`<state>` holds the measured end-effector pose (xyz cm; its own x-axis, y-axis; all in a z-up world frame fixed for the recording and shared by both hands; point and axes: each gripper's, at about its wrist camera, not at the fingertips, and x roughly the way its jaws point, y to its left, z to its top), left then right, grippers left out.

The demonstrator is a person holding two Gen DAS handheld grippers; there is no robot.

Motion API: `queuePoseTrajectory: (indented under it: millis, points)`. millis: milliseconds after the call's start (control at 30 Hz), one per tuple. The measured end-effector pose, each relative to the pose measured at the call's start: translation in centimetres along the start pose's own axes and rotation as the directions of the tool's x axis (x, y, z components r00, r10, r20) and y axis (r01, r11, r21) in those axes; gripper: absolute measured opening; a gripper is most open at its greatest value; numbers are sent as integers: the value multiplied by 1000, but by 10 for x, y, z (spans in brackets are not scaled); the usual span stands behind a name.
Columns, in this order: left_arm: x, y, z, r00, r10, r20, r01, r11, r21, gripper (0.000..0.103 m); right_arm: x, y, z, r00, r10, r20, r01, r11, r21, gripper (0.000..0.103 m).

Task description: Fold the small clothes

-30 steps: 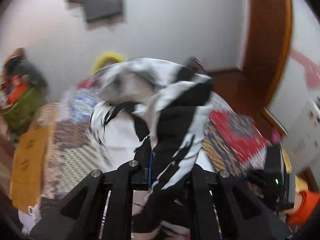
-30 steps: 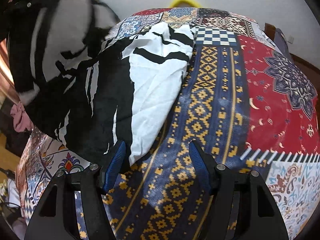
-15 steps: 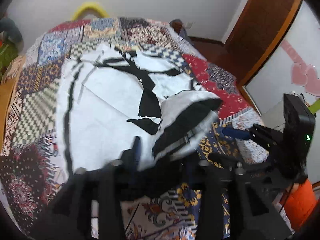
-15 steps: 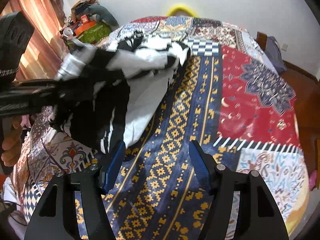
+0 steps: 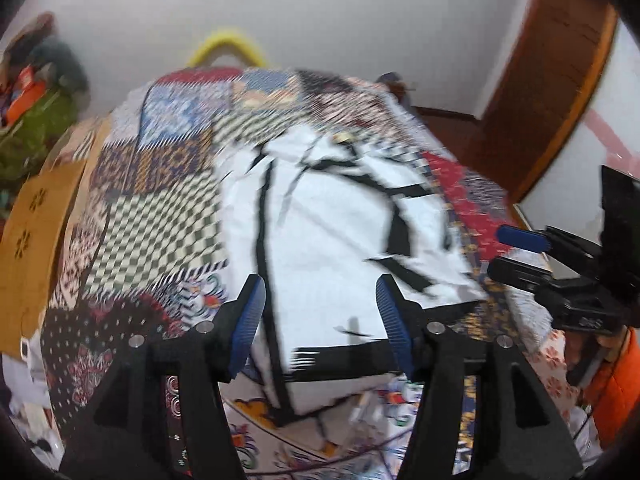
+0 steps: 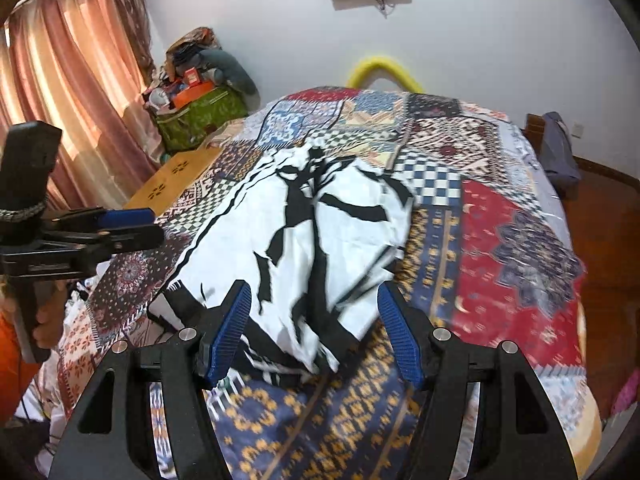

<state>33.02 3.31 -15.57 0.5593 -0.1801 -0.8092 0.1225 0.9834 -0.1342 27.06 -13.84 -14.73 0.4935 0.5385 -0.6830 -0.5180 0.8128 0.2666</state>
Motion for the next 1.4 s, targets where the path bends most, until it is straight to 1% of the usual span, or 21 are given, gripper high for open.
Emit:
queuePoseTrajectory:
  millis: [100, 167, 233, 300, 367, 467, 567, 633, 733, 833, 900, 967, 1033, 1100, 1167, 1233, 1300, 1367, 1400]
  points:
    - [27, 19, -9, 998, 19, -54, -21, 999, -39, 57, 27, 7, -2, 999, 19, -39, -20, 1000, 0, 62]
    - [41, 28, -15, 996, 18, -86, -23, 998, -57, 57, 47, 10, -6, 997, 30, -70, -29, 1000, 11, 61]
    - [47, 32, -22, 994, 14, -105, -21, 998, -66, 57, 62, 11, -9, 995, 39, -94, -36, 999, 26, 46]
    - [49, 33, -27, 994, 12, -112, -20, 998, -68, 57, 71, 14, -10, 992, 56, -112, -52, 998, 40, 22]
    - [46, 33, -29, 994, 17, -104, -23, 998, -58, 57, 70, 15, -11, 990, 95, -107, -89, 994, 58, 9]
    - [37, 32, -28, 997, 25, -78, -28, 999, -43, 57, 49, 21, -6, 992, 111, -55, -108, 993, 50, 7]
    - [26, 29, -25, 998, 23, -54, -25, 999, -37, 57, 29, 23, -6, 990, 142, -20, -140, 988, 64, 6]
    - [22, 26, -26, 999, 18, -48, -20, 999, -31, 57, 22, 22, -7, 989, 149, -15, -147, 986, 75, 5]
    - [24, 22, -32, 998, 17, -59, -18, 1000, -22, 57, 22, 18, -16, 991, 129, -35, -126, 988, 85, 5]
    - [36, 22, -42, 994, 26, -102, -28, 999, -24, 57, 35, 12, -28, 991, 107, -85, -99, 991, 96, 5]
    - [46, 24, -48, 991, 40, -131, -43, 999, -20, 57, 42, 12, -35, 991, 75, -109, -67, 995, 75, 5]
    - [53, 26, -56, 988, 43, -151, -47, 999, -22, 60, 46, 11, -39, 989, 65, -131, -57, 996, 65, 5]
    - [53, 30, -61, 989, 34, -146, -40, 999, -37, 64, 46, 10, -41, 988, 61, -142, -53, 997, 60, 5]
    - [50, 34, -62, 989, 9, -148, -17, 999, -51, 65, 45, 10, -42, 986, 50, -158, -44, 998, 42, 7]
    - [46, 38, -59, 989, 0, -145, -9, 998, -60, 64, 37, 12, -41, 989, 39, -146, -36, 999, 22, 10]
    - [41, 44, -52, 992, 3, -128, -12, 998, -69, 64, 30, 12, -39, 990, 28, -135, -26, 1000, 11, 24]
    - [39, 51, -42, 994, 3, -112, -12, 997, -82, 64, 24, 10, -33, 994, 6, -106, -6, 1000, 4, 59]
    - [40, 57, -28, 995, 13, -97, -22, 995, -94, 65, 21, 7, -26, 997, -15, -71, 16, 1000, 6, 73]
    - [41, 59, -21, 996, 17, -90, -26, 995, -98, 65, 22, 4, -22, 998, -25, -58, 25, 1000, 10, 77]
